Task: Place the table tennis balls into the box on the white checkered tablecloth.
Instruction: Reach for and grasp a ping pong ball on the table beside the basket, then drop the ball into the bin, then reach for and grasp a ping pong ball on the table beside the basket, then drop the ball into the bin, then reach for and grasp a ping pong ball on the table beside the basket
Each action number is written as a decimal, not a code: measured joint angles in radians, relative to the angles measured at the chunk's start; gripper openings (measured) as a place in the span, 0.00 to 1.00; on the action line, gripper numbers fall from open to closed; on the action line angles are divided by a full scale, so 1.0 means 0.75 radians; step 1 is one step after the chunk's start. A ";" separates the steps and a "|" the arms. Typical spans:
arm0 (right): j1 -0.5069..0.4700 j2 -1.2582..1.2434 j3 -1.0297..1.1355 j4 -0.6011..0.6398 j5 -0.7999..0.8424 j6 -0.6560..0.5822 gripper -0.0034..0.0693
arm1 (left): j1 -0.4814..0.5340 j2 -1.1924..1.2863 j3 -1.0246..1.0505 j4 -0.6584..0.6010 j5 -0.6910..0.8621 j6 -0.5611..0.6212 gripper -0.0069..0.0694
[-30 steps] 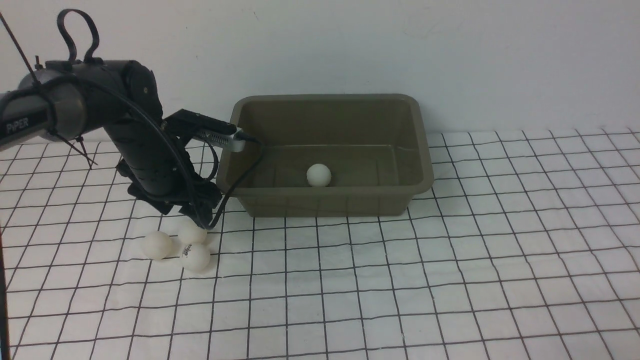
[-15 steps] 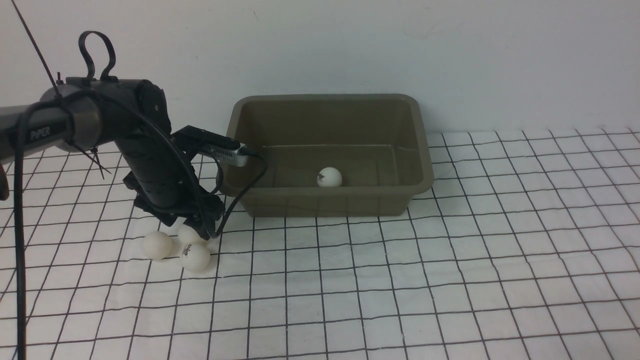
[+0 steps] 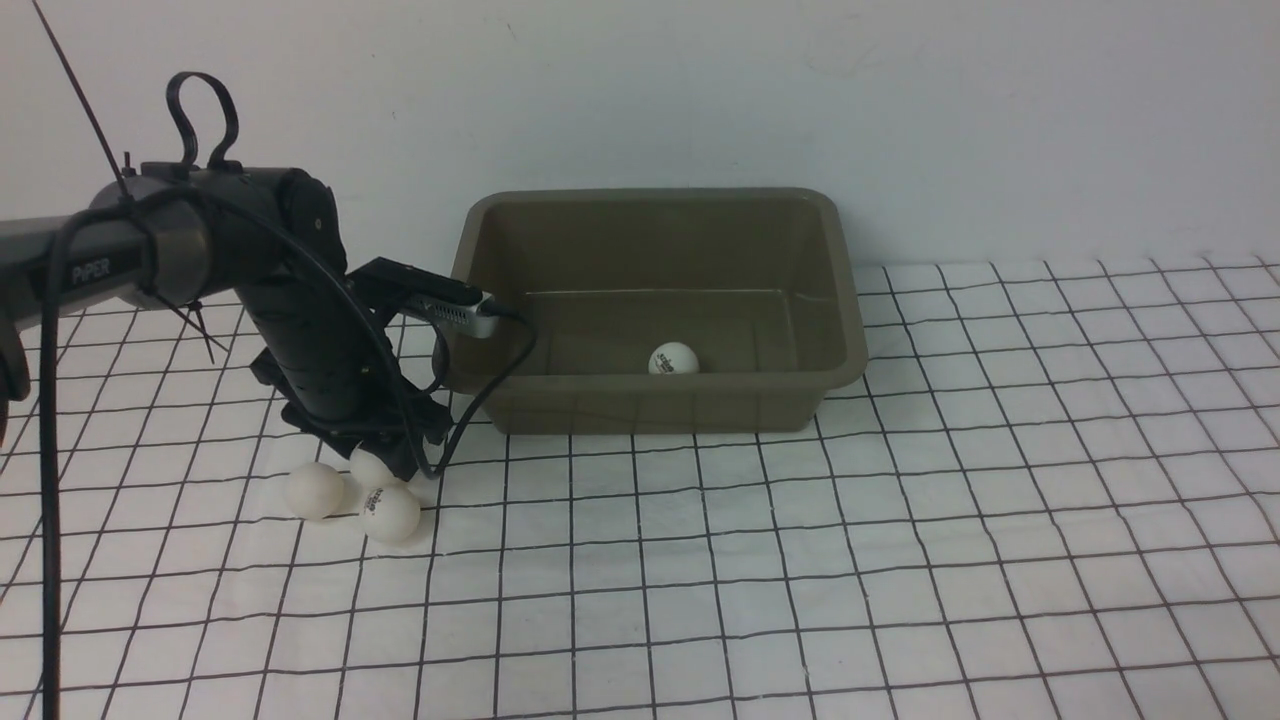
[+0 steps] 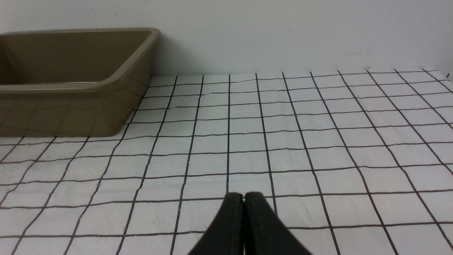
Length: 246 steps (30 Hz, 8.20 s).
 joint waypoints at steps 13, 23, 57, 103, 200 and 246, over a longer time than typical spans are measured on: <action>0.000 0.000 0.000 0.000 0.000 -0.019 0.02 | 0.000 -0.092 -0.032 0.223 0.008 -0.196 0.55; 0.000 0.000 0.000 0.000 0.000 -0.020 0.02 | -0.084 -0.184 -0.406 0.166 0.123 -0.226 0.55; 0.000 0.000 0.000 0.000 0.000 -0.019 0.02 | -0.179 -0.151 -0.783 0.231 0.458 -0.148 0.81; 0.000 0.000 0.000 0.000 0.000 -0.018 0.02 | 0.128 -0.285 0.443 0.171 -0.367 -0.225 0.82; 0.000 0.000 0.000 0.000 0.000 -0.016 0.02 | -0.332 -0.346 -0.247 0.216 0.277 -0.151 0.75; 0.000 0.000 0.000 0.000 0.000 -0.010 0.02 | -0.147 -0.228 0.450 0.165 -0.349 -0.190 0.72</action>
